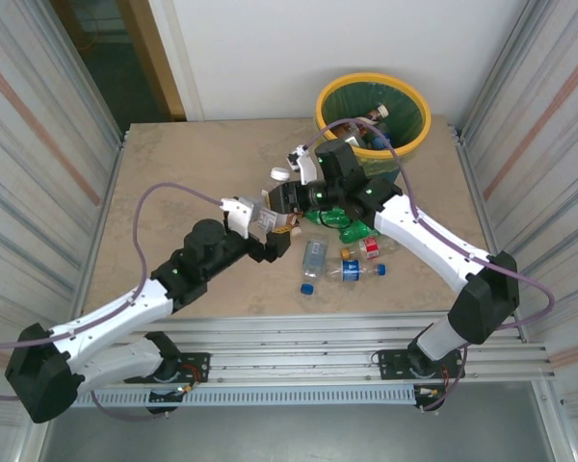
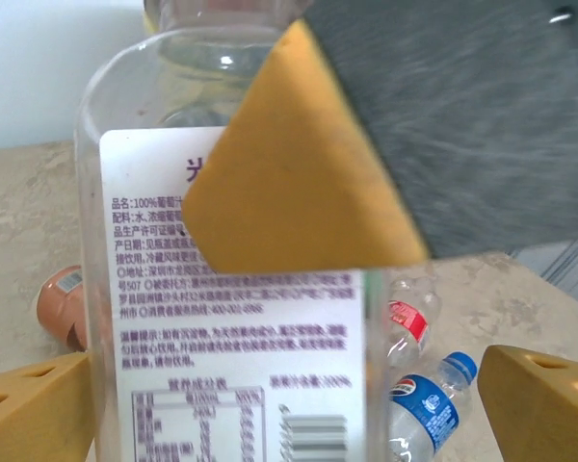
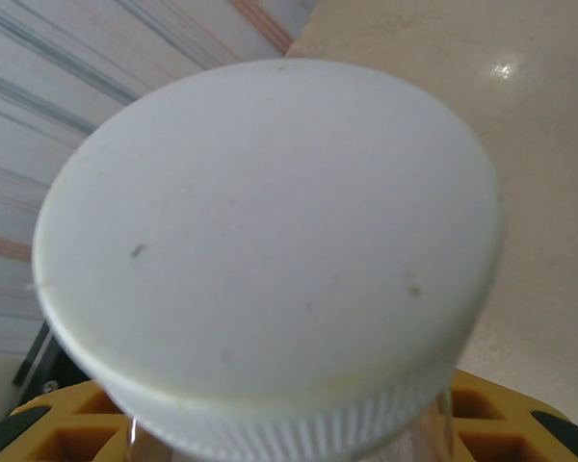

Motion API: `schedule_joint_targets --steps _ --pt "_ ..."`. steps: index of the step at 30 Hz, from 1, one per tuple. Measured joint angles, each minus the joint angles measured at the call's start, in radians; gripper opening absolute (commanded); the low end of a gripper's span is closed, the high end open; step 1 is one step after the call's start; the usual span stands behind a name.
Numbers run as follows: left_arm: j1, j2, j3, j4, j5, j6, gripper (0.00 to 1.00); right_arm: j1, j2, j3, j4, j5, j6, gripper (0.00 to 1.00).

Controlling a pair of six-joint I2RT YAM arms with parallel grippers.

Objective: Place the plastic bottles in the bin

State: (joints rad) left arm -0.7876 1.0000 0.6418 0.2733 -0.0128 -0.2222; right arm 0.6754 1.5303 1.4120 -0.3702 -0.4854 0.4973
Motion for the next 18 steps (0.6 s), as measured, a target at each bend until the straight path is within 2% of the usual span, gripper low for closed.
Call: schedule_joint_targets --steps 9,18 --pt "0.0 -0.142 -0.096 0.088 0.039 0.027 0.99 -0.081 -0.064 0.021 -0.048 0.039 -0.011 0.33" --pt "0.0 -0.214 -0.132 0.103 -0.016 0.033 0.99 -0.226 -0.126 0.185 -0.13 0.09 -0.054 0.33"
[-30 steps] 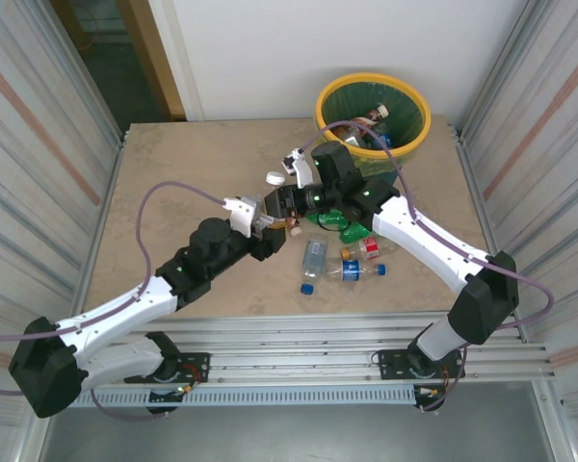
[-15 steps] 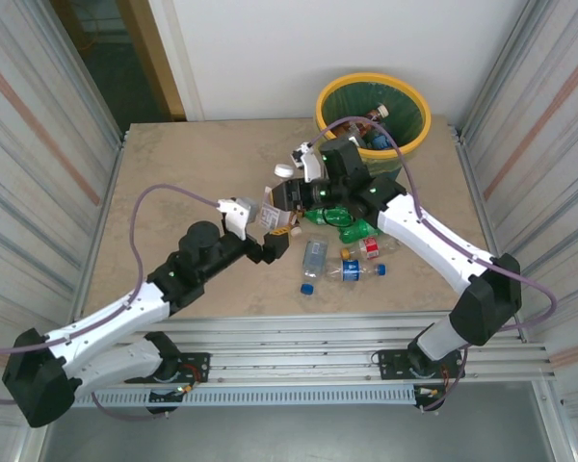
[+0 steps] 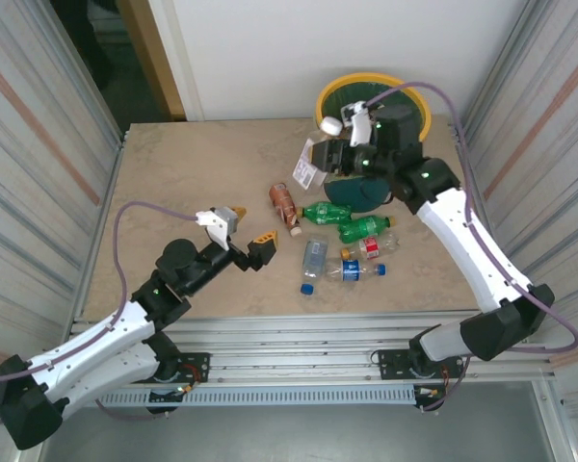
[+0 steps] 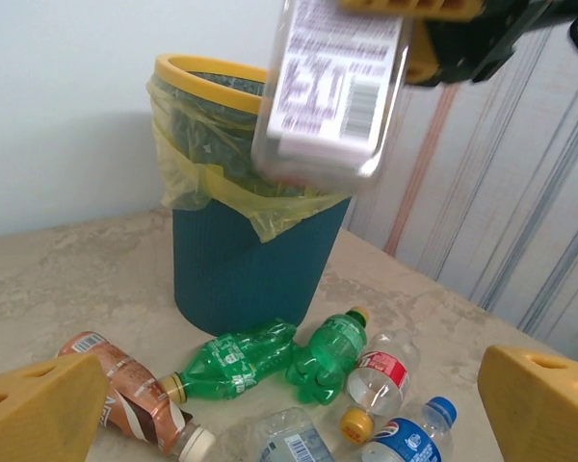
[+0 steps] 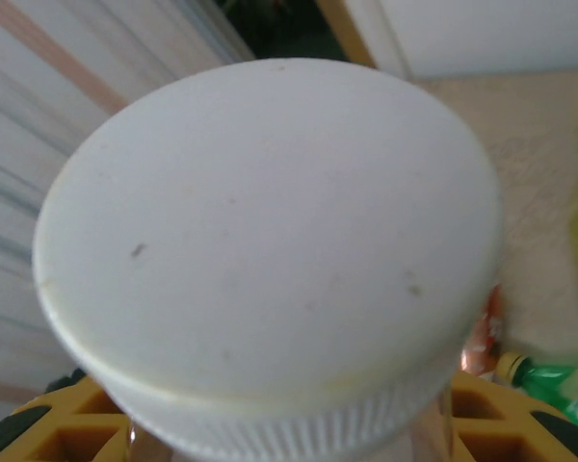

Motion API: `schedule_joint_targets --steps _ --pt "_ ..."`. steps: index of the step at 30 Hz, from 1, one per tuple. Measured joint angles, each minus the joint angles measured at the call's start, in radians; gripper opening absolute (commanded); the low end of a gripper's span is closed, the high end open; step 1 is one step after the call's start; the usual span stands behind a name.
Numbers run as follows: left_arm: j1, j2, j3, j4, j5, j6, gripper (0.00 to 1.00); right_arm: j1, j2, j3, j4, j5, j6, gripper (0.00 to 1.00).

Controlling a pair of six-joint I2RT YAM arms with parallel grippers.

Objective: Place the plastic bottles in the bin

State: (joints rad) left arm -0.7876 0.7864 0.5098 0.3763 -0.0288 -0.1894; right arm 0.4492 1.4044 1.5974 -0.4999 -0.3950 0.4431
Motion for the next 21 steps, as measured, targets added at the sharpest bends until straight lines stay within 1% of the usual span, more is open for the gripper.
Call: schedule_joint_targets --steps 7,11,16,21 --pt "0.0 0.0 0.0 0.0 -0.034 0.002 0.99 -0.159 -0.008 0.117 -0.02 0.024 -0.014 0.35" --pt "0.0 0.0 0.0 -0.001 -0.048 0.002 0.99 -0.238 0.024 0.186 -0.025 0.034 -0.021 0.35" --pt "0.0 0.0 0.0 -0.005 -0.064 0.002 0.99 -0.312 0.138 0.299 -0.033 0.037 -0.033 0.34" --pt "0.0 -0.01 -0.011 -0.005 -0.082 -0.002 0.99 -0.36 0.298 0.43 -0.079 0.049 -0.036 0.34"
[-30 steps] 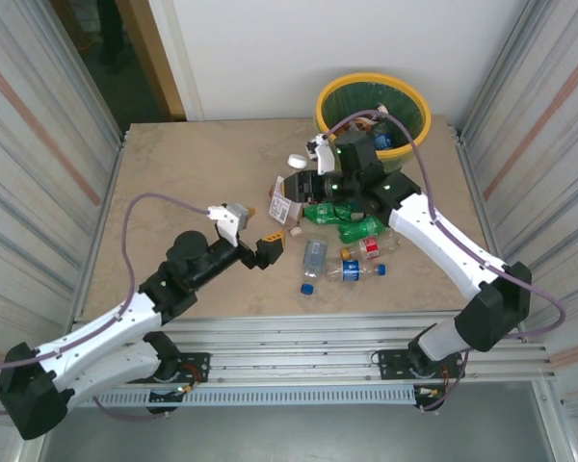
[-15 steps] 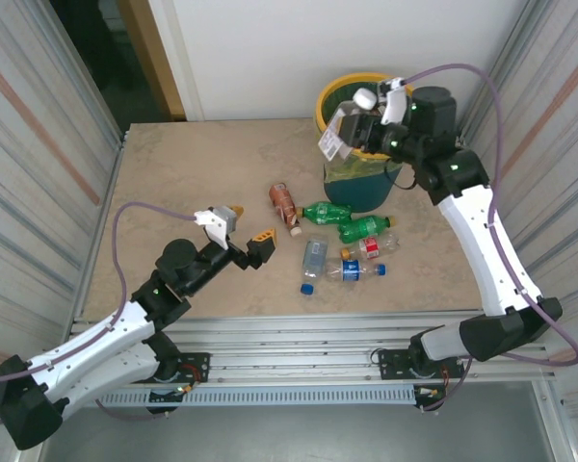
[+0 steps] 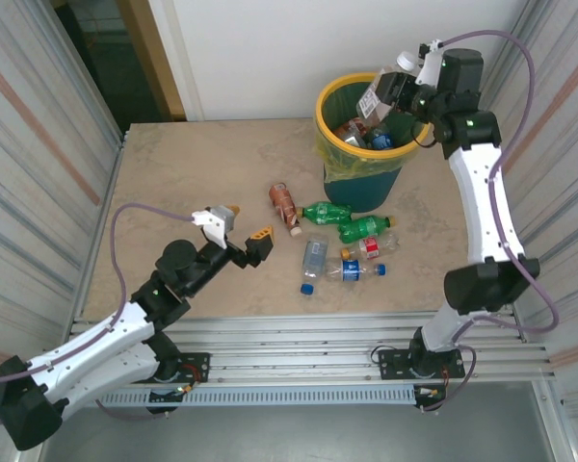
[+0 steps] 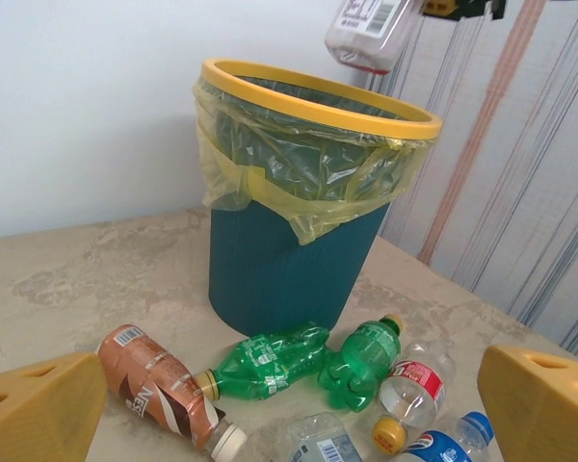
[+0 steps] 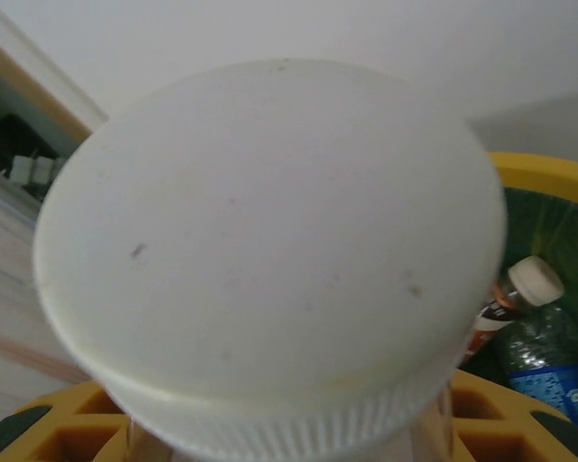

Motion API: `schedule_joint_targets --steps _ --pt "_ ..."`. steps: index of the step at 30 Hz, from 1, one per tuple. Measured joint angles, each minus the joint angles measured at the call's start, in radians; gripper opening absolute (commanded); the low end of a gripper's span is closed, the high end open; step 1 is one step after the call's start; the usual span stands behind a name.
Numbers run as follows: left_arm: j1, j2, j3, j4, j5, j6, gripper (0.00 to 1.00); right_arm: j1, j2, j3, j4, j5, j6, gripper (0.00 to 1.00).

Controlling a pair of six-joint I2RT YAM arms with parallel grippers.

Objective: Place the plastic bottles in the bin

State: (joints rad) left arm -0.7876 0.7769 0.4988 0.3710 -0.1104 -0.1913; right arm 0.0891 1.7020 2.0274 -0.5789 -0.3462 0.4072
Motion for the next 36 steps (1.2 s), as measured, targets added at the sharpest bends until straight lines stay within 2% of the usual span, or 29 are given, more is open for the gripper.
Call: schedule_joint_targets --steps 6,11,28,33,36 --pt "0.0 -0.016 -0.016 -0.004 -0.023 -0.008 0.99 -0.012 0.189 0.16 -0.089 0.018 -0.014 0.35" --pt "0.0 -0.024 -0.023 -0.007 -0.039 -0.013 0.99 -0.01 0.278 0.221 -0.141 0.014 -0.023 0.35" --pt "0.0 -0.037 -0.037 -0.007 -0.086 -0.023 0.99 0.01 0.378 0.235 -0.159 -0.051 -0.018 0.39" --pt "0.0 -0.037 -0.037 -0.007 -0.101 -0.03 0.99 0.011 0.406 0.246 -0.163 -0.051 -0.016 0.45" --pt "0.0 -0.037 -0.037 -0.01 -0.104 -0.035 0.99 0.011 0.426 0.263 -0.169 -0.05 -0.016 0.54"
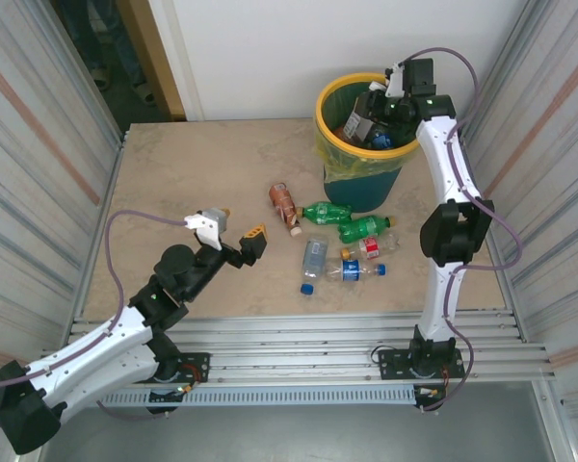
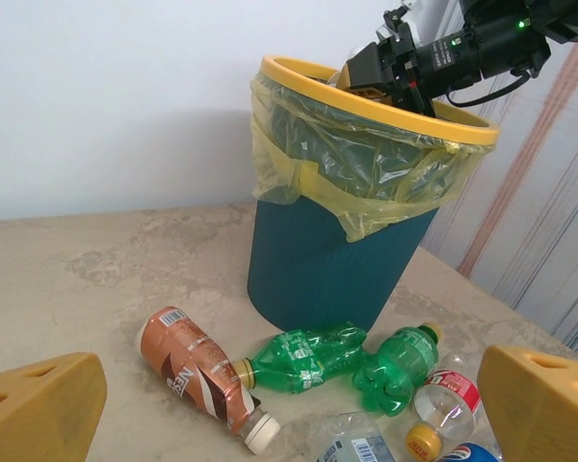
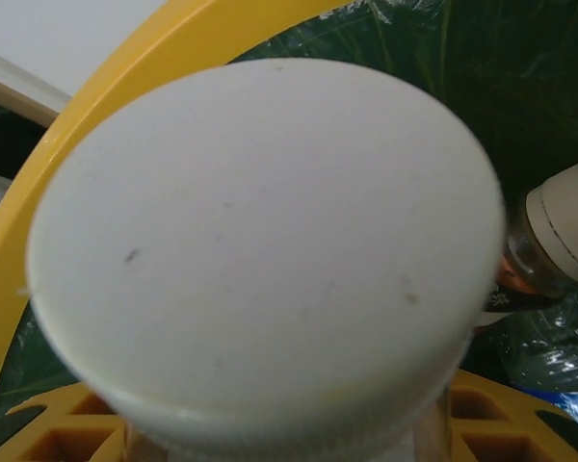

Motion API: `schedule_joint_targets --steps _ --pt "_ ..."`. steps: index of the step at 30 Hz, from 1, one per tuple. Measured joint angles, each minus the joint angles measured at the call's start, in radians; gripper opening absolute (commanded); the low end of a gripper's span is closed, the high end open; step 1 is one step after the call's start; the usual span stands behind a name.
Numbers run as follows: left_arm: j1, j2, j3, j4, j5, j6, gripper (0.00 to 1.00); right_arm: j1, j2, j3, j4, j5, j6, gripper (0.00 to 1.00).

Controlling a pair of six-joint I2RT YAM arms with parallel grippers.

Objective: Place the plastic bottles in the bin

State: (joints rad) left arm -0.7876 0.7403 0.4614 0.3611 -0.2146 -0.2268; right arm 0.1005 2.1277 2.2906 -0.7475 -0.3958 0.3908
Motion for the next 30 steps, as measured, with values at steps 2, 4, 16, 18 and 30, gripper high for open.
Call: schedule_joint_targets --steps 2,4,16,18,30 --pt "0.0 0.0 0.0 -0.01 -0.005 -0.006 0.99 0.002 0.011 0.014 -0.027 0.003 -0.002 0.6" --pt "0.0 0.002 0.0 -0.023 -0.012 -0.01 0.99 0.005 0.018 0.027 -0.056 0.009 -0.005 0.67" --pt "0.0 0.065 0.051 -0.118 -0.049 -0.04 0.99 0.01 -0.015 0.07 -0.148 0.094 -0.029 0.81" --pt "0.0 0.079 0.063 -0.13 -0.052 -0.042 0.99 0.01 -0.042 0.07 -0.163 0.114 -0.039 0.82" --pt "0.0 0.212 0.163 -0.243 -0.101 -0.086 0.99 0.051 -0.353 -0.103 -0.19 0.277 -0.112 0.91"
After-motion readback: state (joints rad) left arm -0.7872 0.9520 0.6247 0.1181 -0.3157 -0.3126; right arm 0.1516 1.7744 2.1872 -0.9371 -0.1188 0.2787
